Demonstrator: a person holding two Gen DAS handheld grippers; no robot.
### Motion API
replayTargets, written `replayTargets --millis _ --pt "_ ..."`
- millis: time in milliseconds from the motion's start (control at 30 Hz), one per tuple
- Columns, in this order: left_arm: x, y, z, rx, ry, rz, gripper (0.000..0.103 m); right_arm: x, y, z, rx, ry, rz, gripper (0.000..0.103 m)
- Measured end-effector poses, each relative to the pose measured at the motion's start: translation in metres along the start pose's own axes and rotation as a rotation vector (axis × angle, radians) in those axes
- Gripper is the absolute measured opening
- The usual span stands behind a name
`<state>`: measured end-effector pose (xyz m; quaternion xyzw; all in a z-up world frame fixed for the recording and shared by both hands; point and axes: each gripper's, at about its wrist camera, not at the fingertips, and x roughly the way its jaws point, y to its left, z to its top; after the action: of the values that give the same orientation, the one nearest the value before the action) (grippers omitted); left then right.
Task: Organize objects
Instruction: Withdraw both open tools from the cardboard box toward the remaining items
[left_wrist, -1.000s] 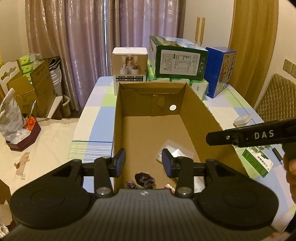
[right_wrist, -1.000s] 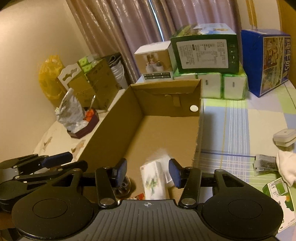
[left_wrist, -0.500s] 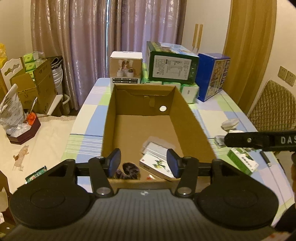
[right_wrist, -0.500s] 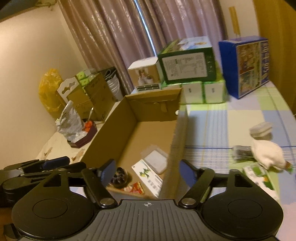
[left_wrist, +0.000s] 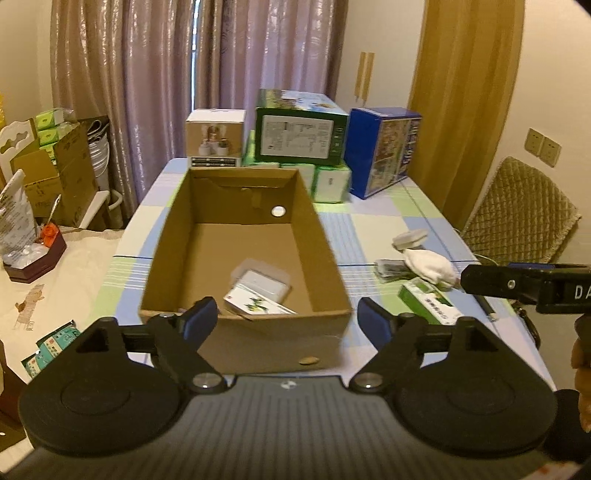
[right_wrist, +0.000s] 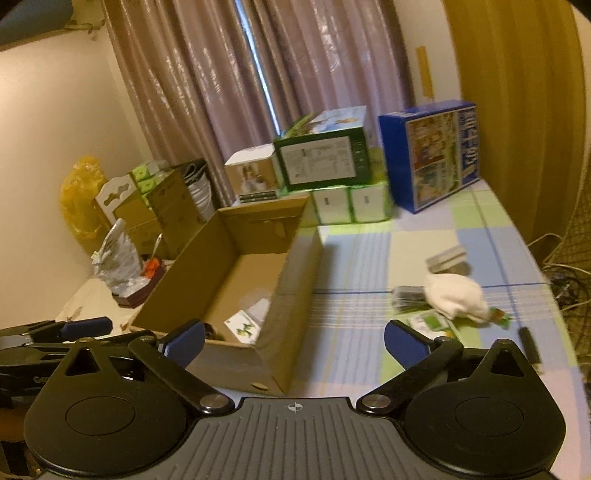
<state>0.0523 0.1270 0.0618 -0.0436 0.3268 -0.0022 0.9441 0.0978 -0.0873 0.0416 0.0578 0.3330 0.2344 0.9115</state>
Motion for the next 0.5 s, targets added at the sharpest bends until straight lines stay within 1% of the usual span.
replayTargets --millis 100,167,433,500 --pt "-0.005 -0.011 -0.004 0.001 -0.001 -0.011 0.086 -0.012 -0.011 -0.006 0.01 -0.006 -0.02 0.101" --pt "-0.007 -0.019 -0.006 0.002 0.0 -0.017 0.091 -0.018 -0.018 -0.009 0.016 -0.007 -0.033 0.101" --pt "-0.011 -0.041 -0.011 0.021 -0.003 -0.034 0.1 -0.035 -0.048 -0.025 0.067 0.002 -0.073 0.101" --pt "-0.011 -0.046 -0.012 0.028 -0.001 -0.042 0.1 -0.038 -0.054 -0.028 0.078 0.005 -0.083 0.101"
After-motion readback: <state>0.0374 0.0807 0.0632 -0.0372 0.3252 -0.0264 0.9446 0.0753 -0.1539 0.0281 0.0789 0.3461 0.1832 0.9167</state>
